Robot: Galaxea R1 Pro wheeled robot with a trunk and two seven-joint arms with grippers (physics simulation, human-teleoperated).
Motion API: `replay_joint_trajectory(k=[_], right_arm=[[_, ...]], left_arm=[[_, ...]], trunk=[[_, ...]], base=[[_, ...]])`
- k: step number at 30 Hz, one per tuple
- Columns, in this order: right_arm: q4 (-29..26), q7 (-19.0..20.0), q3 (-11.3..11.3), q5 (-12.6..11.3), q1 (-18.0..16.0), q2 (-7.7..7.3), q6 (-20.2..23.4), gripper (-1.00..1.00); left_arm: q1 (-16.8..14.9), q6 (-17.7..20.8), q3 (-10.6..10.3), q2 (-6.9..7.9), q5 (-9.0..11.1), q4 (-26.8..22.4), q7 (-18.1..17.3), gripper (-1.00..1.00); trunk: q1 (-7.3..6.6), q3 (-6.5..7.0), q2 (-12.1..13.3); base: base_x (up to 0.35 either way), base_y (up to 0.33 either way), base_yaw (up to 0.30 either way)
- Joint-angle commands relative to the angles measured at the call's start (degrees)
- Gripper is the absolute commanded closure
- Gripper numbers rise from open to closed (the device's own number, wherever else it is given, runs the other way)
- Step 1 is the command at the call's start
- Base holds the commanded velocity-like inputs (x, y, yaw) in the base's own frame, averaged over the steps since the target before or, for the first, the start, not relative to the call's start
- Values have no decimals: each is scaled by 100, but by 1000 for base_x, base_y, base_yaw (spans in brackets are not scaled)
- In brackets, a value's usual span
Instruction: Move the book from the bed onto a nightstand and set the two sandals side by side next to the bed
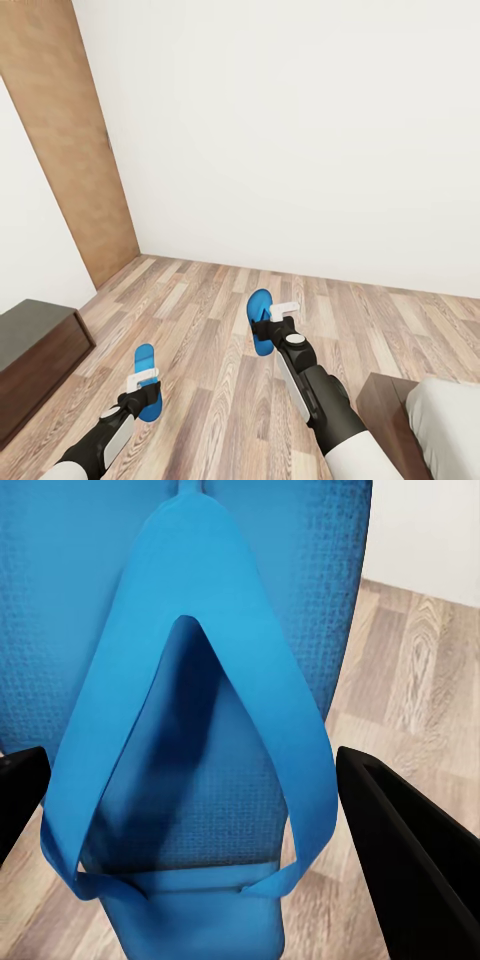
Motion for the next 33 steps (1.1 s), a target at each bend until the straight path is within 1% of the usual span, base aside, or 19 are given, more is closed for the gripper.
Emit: replay_joint_trajectory(k=[1, 8, 12, 15, 18, 22, 25, 33], right_arm=[[-4, -37, 10, -11, -4, -1, 30, 100], [-1, -37, 5, -11, -4, -8, 26, 100], [-1, -37, 1, -11, -4, -9, 23, 100], [-1, -37, 4, -11, -4, -5, 22, 100], [2, -37, 5, -11, -4, -3, 22, 100], [6, -37, 6, -12, -4, -2, 21, 100], [7, -37, 10, -11, -4, -1, 21, 100], [8, -37, 12, -12, -4, -1, 21, 100]], left_arm=[[-2, 4, -48, 8, 54, -8, 34, 100], [4, -1, -58, 13, 54, -17, 25, 100], [3, -1, -56, 16, 52, -18, -165, 100], [4, -6, -49, 16, 53, -37, -328, 100], [5, -82, -44, 17, 58, -57, -386, 100], [5, -318, -45, 16, 61, -71, -438, 100], [5, -401, -49, 12, 62, -75, -455, 100], [6, -460, -55, 16, 63, -77, -466, 100]], trunk=[[-23, 13, 39], [-177, 139, 320], [-265, 210, 480], [-265, 210, 480], [-265, 210, 480], [-265, 210, 480], [-265, 210, 480], [-265, 210, 480]], base=[[0, 0, 0], [0, 0, 0], [0, 0, 0], [0, 0, 46], [0, 0, 167], [0, 0, 236], [0, 0, 272], [75, 54, 282]])
